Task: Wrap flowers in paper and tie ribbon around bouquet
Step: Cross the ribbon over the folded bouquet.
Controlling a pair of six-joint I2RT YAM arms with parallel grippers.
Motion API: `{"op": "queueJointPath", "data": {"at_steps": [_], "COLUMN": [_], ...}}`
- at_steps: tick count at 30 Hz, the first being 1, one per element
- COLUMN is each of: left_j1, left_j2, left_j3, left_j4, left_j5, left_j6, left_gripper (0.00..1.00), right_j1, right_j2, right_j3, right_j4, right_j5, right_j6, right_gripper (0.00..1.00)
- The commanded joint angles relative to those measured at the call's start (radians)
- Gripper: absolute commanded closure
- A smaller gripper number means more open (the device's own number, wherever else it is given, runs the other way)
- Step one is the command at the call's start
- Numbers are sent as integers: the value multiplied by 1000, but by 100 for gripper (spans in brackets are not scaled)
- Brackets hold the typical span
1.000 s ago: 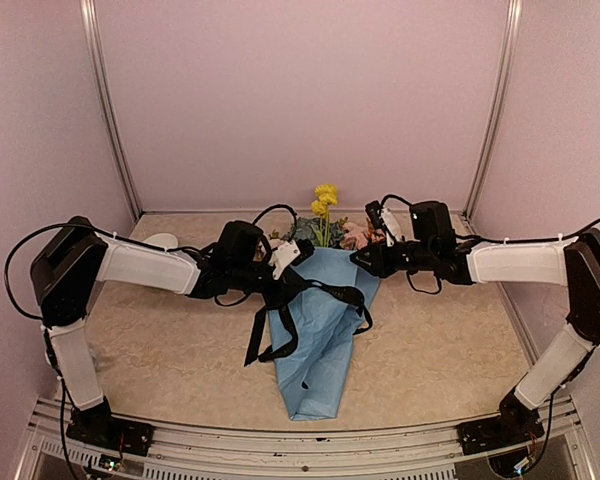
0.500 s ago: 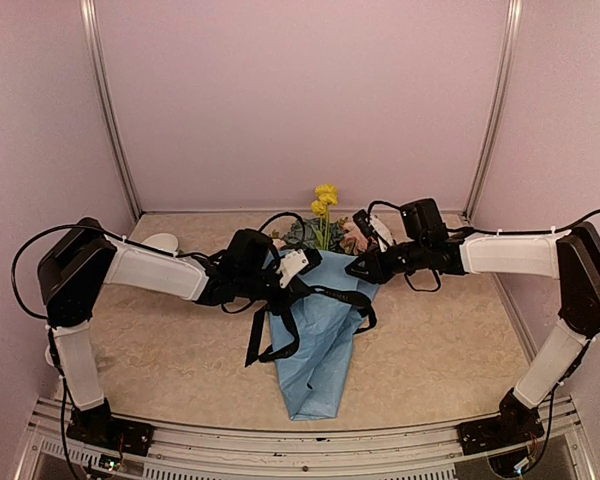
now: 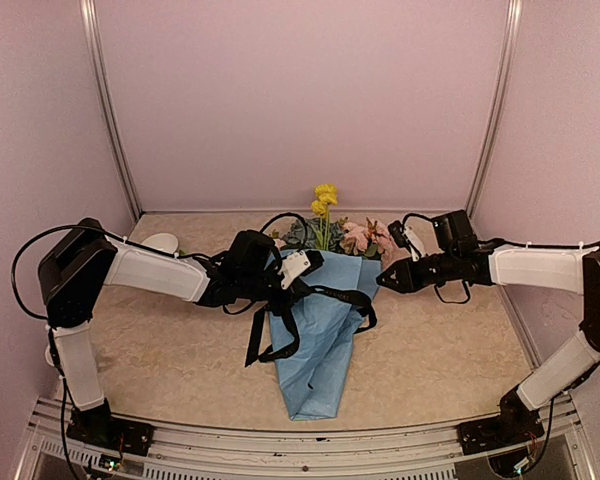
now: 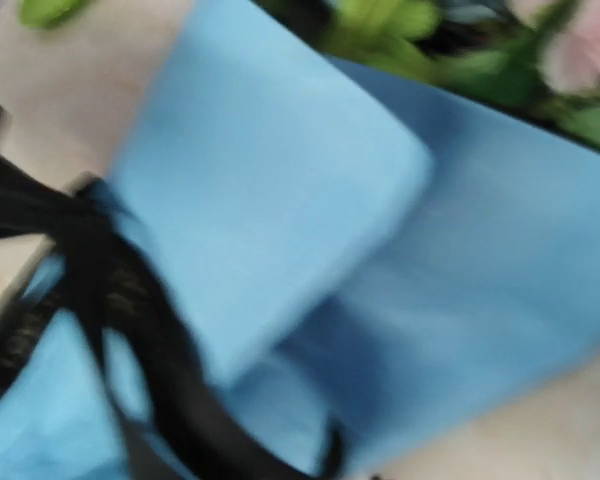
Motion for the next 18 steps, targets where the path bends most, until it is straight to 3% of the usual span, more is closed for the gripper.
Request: {"op": "queueJointPath", "data": {"at_steps": [1, 5, 18], "left_j1": [-2, -3, 0], "left_j2": [9, 9, 18], "left_j3": [30, 33, 47], "left_j4": [-7, -9, -22], "left_j5": [-9, -11, -2], "left_j6": [6, 6, 5], "left_gripper": [100, 100, 100], "right_j1": [-15, -2, 93], "right_j2": [11, 40, 141], "right_j3": [-68, -116, -125], "right_j4": [-61, -13, 142], "right_j5": [50, 75, 40], "right_j6": [-67, -99, -118], "right_gripper": [64, 57, 57]}}
